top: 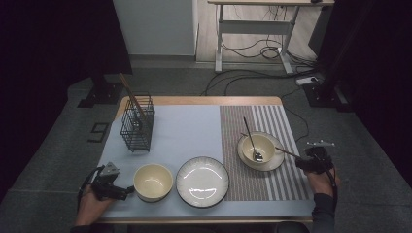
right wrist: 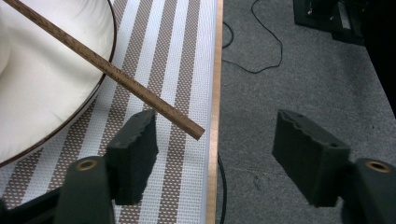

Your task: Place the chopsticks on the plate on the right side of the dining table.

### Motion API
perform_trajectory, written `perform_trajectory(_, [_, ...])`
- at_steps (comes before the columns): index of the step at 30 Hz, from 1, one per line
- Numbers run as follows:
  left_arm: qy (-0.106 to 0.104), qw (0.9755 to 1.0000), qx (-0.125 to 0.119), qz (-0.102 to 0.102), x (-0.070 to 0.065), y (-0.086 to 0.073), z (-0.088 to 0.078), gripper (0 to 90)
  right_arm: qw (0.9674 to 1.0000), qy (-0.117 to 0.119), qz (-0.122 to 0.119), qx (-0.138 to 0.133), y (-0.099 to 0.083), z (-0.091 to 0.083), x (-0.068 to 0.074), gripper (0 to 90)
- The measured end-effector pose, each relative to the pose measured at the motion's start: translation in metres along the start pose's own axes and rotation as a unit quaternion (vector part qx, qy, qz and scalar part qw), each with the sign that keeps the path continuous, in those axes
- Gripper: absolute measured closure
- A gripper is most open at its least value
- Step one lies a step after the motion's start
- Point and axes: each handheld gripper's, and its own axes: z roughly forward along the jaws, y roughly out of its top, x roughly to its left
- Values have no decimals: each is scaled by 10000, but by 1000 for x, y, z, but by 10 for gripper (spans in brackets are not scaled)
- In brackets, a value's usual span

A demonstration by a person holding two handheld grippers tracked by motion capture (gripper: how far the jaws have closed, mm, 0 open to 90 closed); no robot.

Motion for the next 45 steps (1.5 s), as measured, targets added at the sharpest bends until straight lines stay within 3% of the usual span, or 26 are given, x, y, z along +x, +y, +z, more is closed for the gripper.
perform_trajectory(11, [2,10000,-1,0,0,0,0,0,9999,-15,57,127,0,7,-6,393])
perform_trajectory(45, [4,10000,-2,0,0,0,0,0,9999,-62,-91,104,14,23,-9,395])
